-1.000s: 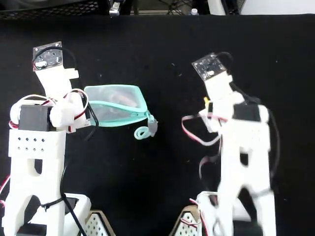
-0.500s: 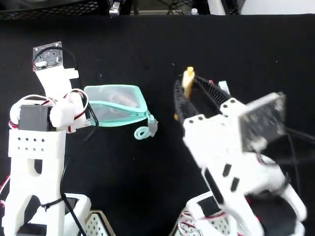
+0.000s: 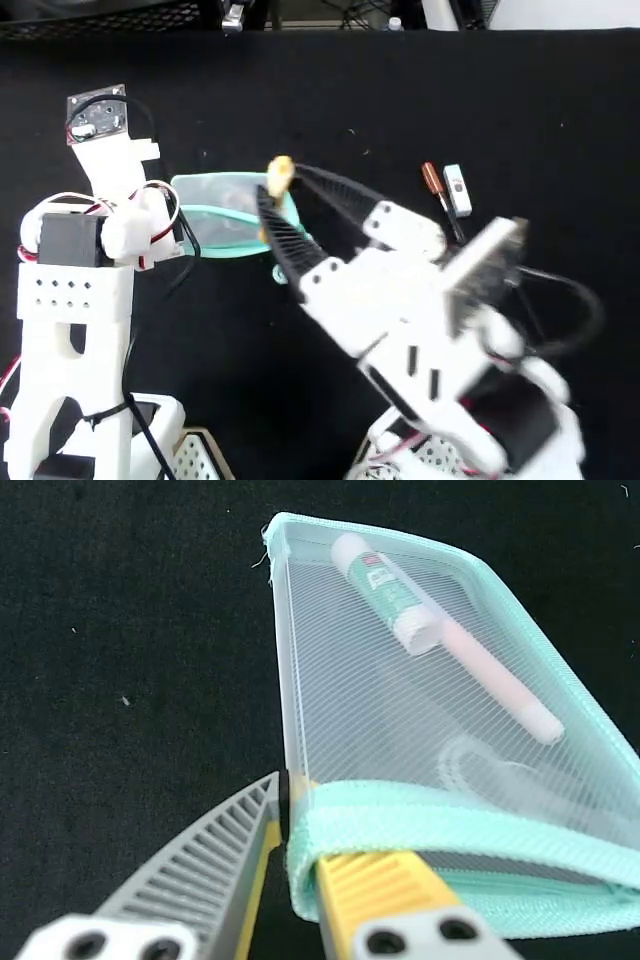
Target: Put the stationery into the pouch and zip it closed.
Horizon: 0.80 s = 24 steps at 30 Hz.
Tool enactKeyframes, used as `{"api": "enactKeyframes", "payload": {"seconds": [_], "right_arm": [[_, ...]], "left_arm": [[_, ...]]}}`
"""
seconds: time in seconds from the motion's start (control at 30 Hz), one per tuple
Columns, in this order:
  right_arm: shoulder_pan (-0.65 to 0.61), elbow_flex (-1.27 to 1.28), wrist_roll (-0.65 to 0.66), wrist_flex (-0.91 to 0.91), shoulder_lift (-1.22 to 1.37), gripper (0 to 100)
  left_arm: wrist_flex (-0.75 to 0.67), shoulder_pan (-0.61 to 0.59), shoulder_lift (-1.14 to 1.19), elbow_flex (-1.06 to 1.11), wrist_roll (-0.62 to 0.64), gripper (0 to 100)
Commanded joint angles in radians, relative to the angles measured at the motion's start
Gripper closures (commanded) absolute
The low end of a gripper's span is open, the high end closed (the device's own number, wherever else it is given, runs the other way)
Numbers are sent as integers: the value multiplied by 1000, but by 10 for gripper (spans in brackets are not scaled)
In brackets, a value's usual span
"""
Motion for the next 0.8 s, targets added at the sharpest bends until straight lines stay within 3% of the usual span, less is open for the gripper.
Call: {"api": "enactKeyframes", "payload": {"seconds": [0.0,0.33,0.5,0.77], "right_arm": [[-35,104,-2,-123,-15,985],[-64,308,2,-318,-7,985],[-61,447,100,-411,-7,986],[84,601,124,-420,-7,985]], "left_arm": [[-28,-5,-14,-4,-8,970],[-26,-5,-15,-4,-8,970],[-25,-5,-15,-4,-8,970],[-26,-5,-15,-4,-8,970]]}}
